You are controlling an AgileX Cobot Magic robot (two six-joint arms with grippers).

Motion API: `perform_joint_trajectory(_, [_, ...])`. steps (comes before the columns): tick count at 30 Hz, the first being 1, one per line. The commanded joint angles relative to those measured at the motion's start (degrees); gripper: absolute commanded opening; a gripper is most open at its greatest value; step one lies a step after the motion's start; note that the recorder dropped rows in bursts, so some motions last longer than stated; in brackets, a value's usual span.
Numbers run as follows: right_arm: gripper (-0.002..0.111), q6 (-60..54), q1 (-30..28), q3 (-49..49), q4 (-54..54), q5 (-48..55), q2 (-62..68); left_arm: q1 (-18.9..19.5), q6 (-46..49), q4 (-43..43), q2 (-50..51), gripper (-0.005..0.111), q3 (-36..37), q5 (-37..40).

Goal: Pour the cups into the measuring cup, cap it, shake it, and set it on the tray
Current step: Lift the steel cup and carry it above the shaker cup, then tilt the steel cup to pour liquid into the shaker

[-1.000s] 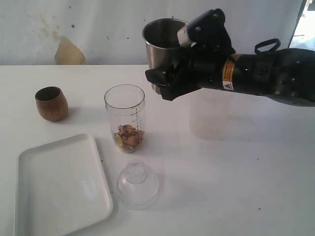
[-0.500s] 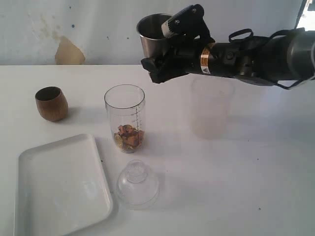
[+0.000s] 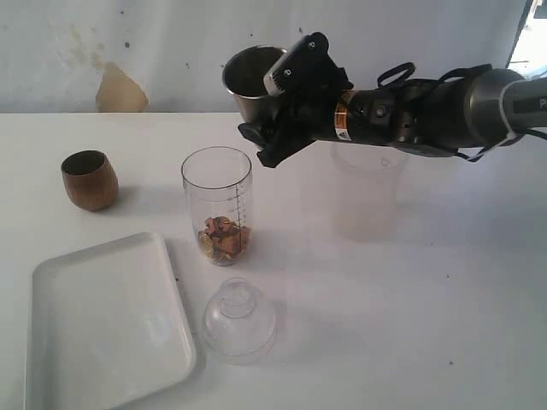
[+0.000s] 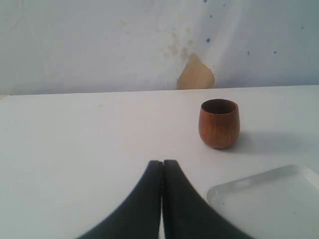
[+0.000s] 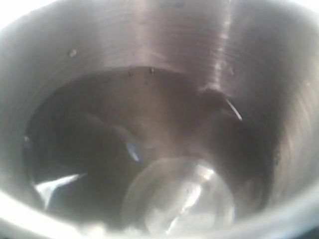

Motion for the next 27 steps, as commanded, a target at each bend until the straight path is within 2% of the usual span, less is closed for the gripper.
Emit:
perform_joint_trajectory(1, [0.0, -1.4, 0.0, -0.9, 0.2, -4.9, -1.0, 0.1, -0.1, 0.1, -0.3, 0.001, 0.2, -0.3])
perform_joint_trajectory(15, [0.0, -15.2, 0.0, -0.9, 0.2, -4.9, -1.0, 0.1, -0.1, 0.1, -0.3, 0.001, 0.2, -0.3])
perform_joint_trajectory(27, [0.0, -18.6, 0.0, -0.9, 0.2, -4.9, -1.0, 0.1, -0.1, 0.1, -0.3, 0.001, 0.2, -0.3])
